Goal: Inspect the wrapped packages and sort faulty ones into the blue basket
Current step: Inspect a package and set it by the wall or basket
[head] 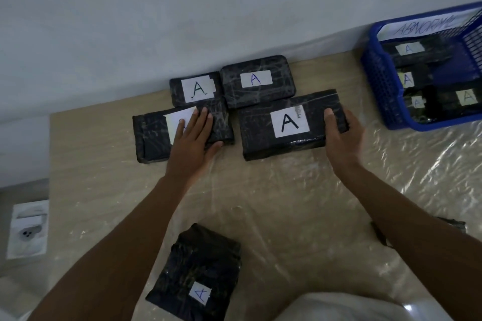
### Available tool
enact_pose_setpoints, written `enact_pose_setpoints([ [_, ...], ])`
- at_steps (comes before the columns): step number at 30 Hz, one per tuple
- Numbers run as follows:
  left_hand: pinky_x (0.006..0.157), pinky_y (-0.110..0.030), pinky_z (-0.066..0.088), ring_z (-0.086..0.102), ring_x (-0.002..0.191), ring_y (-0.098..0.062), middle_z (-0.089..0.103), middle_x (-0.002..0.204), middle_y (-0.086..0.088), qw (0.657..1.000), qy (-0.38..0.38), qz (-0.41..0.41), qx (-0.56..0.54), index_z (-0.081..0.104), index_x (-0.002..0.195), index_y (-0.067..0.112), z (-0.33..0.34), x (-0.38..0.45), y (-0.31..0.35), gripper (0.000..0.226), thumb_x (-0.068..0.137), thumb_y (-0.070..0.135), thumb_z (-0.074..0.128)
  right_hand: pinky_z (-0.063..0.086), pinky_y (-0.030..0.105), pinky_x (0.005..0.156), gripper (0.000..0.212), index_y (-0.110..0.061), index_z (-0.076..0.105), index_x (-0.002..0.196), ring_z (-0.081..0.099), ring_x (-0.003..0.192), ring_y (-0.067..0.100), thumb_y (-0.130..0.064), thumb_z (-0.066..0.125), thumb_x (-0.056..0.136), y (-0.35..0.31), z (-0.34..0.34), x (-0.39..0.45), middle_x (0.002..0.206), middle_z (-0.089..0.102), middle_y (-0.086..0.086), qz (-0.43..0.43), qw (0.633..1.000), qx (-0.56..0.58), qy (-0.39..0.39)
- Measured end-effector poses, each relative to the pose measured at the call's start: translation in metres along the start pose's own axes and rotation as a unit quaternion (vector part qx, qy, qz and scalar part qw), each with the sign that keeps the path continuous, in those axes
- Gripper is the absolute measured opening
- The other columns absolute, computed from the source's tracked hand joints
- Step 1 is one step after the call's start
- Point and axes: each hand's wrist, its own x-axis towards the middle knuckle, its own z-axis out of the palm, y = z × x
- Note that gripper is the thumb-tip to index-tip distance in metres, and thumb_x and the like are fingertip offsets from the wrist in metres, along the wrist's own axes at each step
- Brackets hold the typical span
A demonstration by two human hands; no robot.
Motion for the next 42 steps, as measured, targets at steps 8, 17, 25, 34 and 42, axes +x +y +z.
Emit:
enact_pose_setpoints([
  [8,0.128,-0.053,0.015,0.018,0.157,-0.028,0.027,0.168,-0.012,0.999,0.032,0.011,0.004,0.033,0.159,0.007,0.003,-0.001,-0.001,0.072,0.106,0.057,0.031,0.061,0.045,0.092,0.043,-0.029,0.067,0.127,0.07,0.103,0.014,-0.055,0.057,0.094,0.012,0.031,0.002,0.104,0.072,-0.014,0.01,0.998,-0.055,-0.022],
  [17,0.129,-0.053,0.012,0.013,0.159,-0.025,0.024,0.169,-0.01,1.0,0.002,-0.016,0.013,0.031,0.16,0.008,-0.004,-0.001,0.007,0.071,0.105,0.053,0.038,0.049,0.03,0.099,0.06,-0.015,0.042,0.154,0.059,0.121,0.02,-0.046,0.053,0.104,0.025,0.033,0.01,0.139,0.063,0.009,-0.013,0.984,-0.167,-0.063],
  [25,0.126,-0.058,0.017,0.022,0.157,-0.028,0.03,0.167,-0.012,0.997,-0.039,-0.055,-0.022,0.039,0.157,0.014,-0.048,-0.028,0.045,0.066,0.1,0.047,0.044,0.021,0.05,0.127,0.071,-0.017,0.028,0.161,0.026,0.156,0.029,-0.056,0.043,0.105,0.001,0.014,-0.021,0.169,0.029,0.012,-0.183,0.92,-0.321,-0.134],
  [34,0.118,-0.044,0.034,0.045,0.144,-0.026,0.052,0.154,-0.007,0.989,-0.026,-0.125,-0.08,0.058,0.145,0.02,-0.082,-0.132,0.079,0.049,0.102,0.043,0.059,0.023,0.05,0.126,0.067,-0.024,0.031,0.16,0.023,0.157,0.027,-0.055,0.045,0.103,-0.014,0.001,-0.104,0.17,0.027,0.006,-0.269,0.881,-0.31,-0.236],
  [42,0.119,-0.041,0.035,0.04,0.145,-0.021,0.044,0.158,-0.001,0.951,-0.052,-0.258,-0.161,0.041,0.157,0.027,-0.099,-0.224,0.094,0.054,0.106,0.043,0.048,0.015,0.041,0.129,0.071,-0.031,0.023,0.163,0.017,0.158,0.02,-0.065,0.037,0.103,-0.014,0.009,-0.201,0.173,0.017,-0.001,-0.303,0.799,-0.311,-0.416],
])
